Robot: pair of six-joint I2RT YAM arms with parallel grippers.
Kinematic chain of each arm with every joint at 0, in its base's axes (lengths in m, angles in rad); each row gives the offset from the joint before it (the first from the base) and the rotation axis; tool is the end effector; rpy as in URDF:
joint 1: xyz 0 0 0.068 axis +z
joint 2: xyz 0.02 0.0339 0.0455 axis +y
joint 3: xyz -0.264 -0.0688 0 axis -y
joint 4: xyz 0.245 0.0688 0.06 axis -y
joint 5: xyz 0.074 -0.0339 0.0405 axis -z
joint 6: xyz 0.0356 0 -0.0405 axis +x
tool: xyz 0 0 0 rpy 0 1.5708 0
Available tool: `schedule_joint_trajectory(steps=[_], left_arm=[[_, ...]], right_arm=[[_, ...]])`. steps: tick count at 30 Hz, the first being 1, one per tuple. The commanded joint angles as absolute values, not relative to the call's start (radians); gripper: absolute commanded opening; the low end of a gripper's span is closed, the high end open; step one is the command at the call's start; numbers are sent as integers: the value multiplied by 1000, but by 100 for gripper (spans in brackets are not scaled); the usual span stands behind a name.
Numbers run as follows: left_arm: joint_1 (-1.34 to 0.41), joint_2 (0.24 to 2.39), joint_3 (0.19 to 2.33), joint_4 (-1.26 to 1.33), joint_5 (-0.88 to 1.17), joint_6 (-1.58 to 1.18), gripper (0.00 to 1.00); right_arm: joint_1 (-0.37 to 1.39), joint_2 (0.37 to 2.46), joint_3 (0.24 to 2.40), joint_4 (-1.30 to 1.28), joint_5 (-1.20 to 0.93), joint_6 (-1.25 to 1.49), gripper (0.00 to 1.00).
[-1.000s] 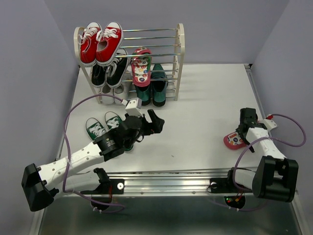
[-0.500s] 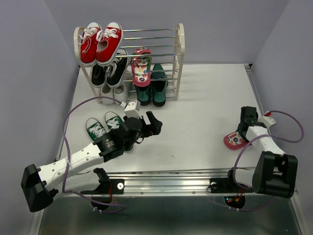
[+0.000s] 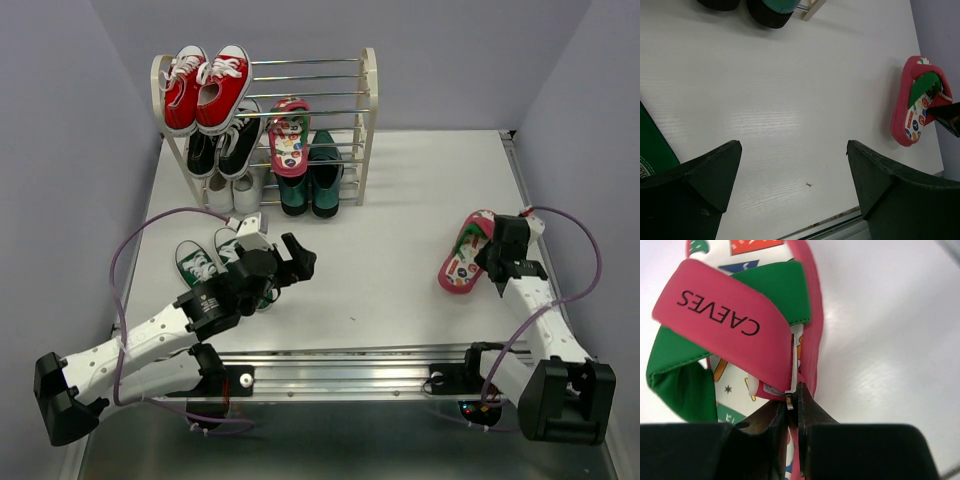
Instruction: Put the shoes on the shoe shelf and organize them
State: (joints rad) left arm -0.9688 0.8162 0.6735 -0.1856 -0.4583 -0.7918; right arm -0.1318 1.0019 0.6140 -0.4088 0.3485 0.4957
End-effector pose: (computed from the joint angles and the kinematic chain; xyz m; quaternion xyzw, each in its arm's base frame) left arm 0.1208 -0.1481 0.2962 -0.0617 0.8005 -0.3193 0.5034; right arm 0.1990 -0.0387 0.2220 0.3437 0.8473 -0.0906 0.3947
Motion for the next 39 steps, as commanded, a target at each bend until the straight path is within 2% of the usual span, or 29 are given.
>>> schedule_joint_trajectory(steps=[1,2,8,20,31,39], left_arm=[[-974,769,653,-196,-512,-801,99],[-973,759,649,-201,-517,-804,99],[-974,744,637,-193,-522,-811,99],[-973,727,627,-235,-549,-833,99],[-973,669,638,-279,-564,-841,99],[-973,647,660,-342,-589,-848,99]], right_arm=[[10,968,693,-272,190,388,1],[85,971,699,-262,178,362,1],[268,1058,742,-186,16,284,1],[535,1345,848,-84,147,250,1],[690,1304,965,-129,281,313,1],[699,1275,1103,-222,409,457,1]])
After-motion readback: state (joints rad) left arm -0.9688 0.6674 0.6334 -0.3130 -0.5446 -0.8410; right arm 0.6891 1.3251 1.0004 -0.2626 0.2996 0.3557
